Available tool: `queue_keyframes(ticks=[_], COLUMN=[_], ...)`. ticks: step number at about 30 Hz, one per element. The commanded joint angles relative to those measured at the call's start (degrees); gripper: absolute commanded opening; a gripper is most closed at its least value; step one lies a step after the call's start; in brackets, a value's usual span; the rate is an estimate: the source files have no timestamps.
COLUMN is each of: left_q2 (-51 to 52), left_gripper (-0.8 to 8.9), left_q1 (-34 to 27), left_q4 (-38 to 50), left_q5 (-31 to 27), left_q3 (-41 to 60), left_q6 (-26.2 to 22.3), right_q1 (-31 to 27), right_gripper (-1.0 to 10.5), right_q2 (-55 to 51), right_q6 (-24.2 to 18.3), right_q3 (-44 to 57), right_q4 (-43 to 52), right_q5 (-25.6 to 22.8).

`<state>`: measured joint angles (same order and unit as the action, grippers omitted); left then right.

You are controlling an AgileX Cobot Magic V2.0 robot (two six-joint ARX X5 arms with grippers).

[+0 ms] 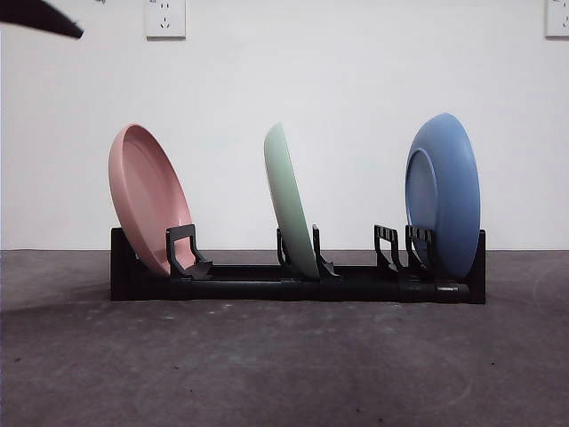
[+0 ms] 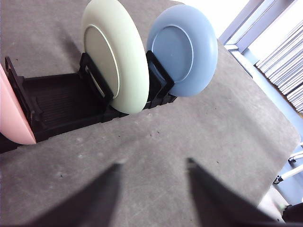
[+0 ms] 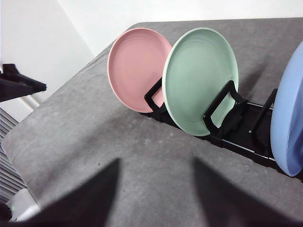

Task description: Place the plate

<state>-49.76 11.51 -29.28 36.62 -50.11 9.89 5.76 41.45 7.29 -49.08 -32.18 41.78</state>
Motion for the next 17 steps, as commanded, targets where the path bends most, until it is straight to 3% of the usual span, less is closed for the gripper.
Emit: queue_keyframes(ticks=[1,4,8,17], left_q2=[-0.31,-0.31,-0.31,2.12], left_gripper=[4.62,5.07,5.04,5.00], left_q1=[0.20,0.20,0.20,0.17], left_q4=[0.57,0.57,0.52,0.31], left_q5=[0.39,0.39,0.42,0.48], left_q3=[-1.03,-1.03,-1.03,-1.05], left_q6=[-0.90,-0.87,-0.76,2.01], right_q1=[0.24,0.26,0.55,1.22], right_gripper=[4.7,5.4,5.5,5.5], right_q2=[0.42,0.42,0.44,7.56], right_q6=[-0.61,-0.61,-0.15,7.37], right_q3=[-0.85,-0.85,-0.85,-3.13], right_q4=[0.52,0.55,0.68,5.92], right_q5=[-0.92,-1.79,-1.73,-3.28])
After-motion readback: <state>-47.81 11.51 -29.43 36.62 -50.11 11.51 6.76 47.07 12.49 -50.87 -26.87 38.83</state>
